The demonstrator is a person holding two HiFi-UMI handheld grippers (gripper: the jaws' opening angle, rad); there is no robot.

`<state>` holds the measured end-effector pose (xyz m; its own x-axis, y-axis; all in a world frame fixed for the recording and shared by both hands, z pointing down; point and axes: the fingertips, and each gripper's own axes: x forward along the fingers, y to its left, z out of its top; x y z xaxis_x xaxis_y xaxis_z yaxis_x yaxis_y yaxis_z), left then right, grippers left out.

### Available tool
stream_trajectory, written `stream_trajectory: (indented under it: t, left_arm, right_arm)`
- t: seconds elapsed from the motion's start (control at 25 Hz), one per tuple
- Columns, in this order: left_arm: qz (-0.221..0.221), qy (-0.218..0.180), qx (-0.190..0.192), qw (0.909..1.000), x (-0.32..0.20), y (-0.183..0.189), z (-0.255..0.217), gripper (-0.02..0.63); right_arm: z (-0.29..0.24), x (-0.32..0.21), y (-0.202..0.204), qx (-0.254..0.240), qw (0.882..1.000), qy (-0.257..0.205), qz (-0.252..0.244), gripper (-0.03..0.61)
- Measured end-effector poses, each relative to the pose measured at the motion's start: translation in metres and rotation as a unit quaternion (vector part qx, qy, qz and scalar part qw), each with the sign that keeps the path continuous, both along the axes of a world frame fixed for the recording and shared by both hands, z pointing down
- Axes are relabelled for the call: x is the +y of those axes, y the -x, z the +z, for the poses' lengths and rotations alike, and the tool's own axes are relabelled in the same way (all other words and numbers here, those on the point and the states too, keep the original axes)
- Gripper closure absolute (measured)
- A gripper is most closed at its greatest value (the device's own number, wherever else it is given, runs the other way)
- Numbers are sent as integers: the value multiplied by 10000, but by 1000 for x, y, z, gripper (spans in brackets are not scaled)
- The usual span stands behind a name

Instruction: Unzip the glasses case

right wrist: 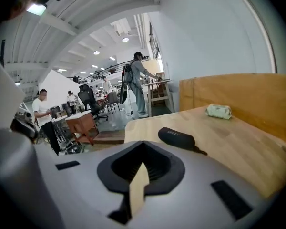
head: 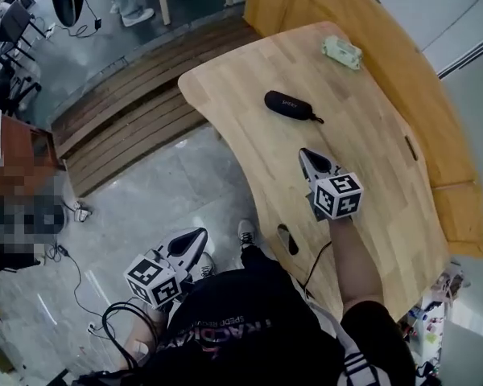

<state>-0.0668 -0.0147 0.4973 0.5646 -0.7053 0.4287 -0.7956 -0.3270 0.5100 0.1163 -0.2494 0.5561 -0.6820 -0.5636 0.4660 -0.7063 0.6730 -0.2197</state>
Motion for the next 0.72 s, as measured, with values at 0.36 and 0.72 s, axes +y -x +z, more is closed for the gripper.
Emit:
stream_trajectory:
  t: [0.36,0.72]
  left_arm:
    - [-302,223,-100,9992,-11,-1,5,603]
    - [-557,494,-173,9971,-8,2,11,603]
  right_arm:
    - [53,-100,5,1158,9873,63,-1084,413]
    - [97,-151,25,2581,9390,5,-2274,238]
